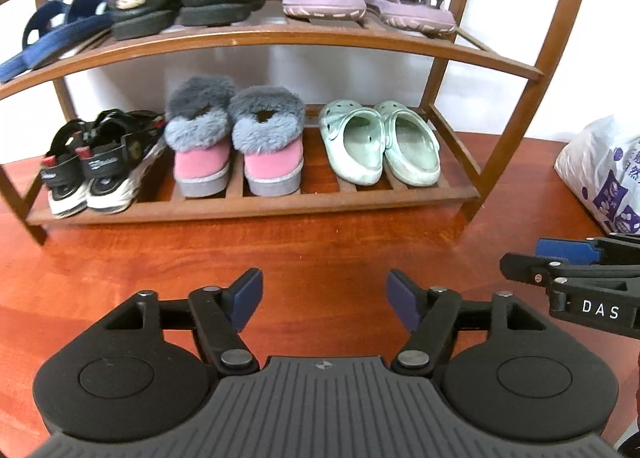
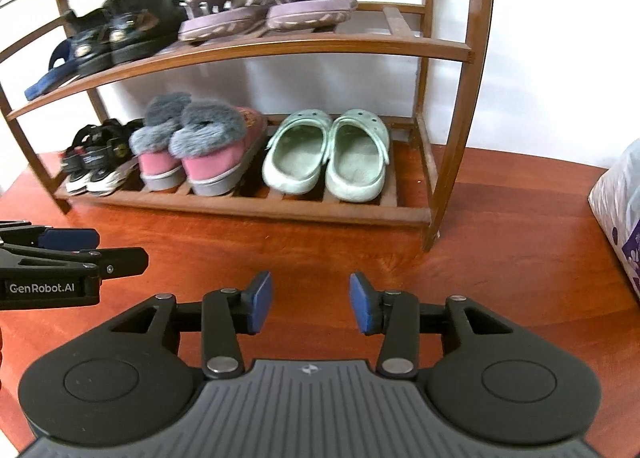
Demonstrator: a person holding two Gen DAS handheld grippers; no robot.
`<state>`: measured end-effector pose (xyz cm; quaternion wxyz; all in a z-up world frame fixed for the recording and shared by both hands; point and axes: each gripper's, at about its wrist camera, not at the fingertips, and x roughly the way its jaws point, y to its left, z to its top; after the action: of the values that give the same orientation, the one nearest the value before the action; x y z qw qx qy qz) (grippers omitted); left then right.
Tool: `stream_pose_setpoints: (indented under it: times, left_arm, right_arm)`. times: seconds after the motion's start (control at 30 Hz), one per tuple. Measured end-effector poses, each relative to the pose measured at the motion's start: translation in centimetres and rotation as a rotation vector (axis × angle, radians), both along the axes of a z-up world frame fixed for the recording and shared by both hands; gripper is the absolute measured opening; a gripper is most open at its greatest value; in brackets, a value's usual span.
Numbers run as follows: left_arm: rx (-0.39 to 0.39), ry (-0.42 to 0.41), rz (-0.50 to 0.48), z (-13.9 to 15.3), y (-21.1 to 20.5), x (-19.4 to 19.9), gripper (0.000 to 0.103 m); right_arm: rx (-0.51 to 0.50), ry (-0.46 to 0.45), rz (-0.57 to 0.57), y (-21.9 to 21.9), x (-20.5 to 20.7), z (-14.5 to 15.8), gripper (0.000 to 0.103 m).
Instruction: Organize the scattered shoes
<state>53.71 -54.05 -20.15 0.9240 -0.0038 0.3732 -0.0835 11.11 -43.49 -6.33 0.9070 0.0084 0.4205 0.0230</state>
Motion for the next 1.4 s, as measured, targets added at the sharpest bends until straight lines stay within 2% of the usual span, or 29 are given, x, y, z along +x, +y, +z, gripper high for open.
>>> stream_pose_setpoints:
  times: [0.23,0.37,0.57,0.7,0.9,1.23,1.4]
  left_arm:
    - [-0.008,-0.002,0.064,0.6,0.9,-4.6,0.087]
    - [-0.012,0.004,0.096,0.8,0.9,-6.9,0.089]
    - [0.009,-0.012,0.14,1.4,0.9,-11.2,0.092]
    - [0.016,-0.02,0.186,1.6,1.1,-13.9,0.096]
    - [0.011,-0.031,0.23,1.9,1.3,-17.0,0.103]
    - [-0.02,-0.034,0.239,2.0,2.1,-19.6,0.103]
    - [0.003,-0.012,0.228,2.0,2.4,-20.5,0.103]
  right_arm:
    - [0.001,-0.011,0.03,0.6,-3.8,1.1,0.068]
    - [-0.001,-0.017,0.046,0.6,-6.3,2.0,0.085]
    - [-0.002,-0.027,0.069,0.6,-9.7,3.1,0.088]
    - [0.003,-0.039,0.083,0.5,-11.9,3.5,0.098]
    - [-0.002,-0.048,0.101,0.9,-14.6,4.2,0.102]
    - [-0.017,-0.069,0.08,2.7,-17.8,5.0,0.102]
    - [-0.017,-0.064,0.064,3.7,-19.1,4.9,0.102]
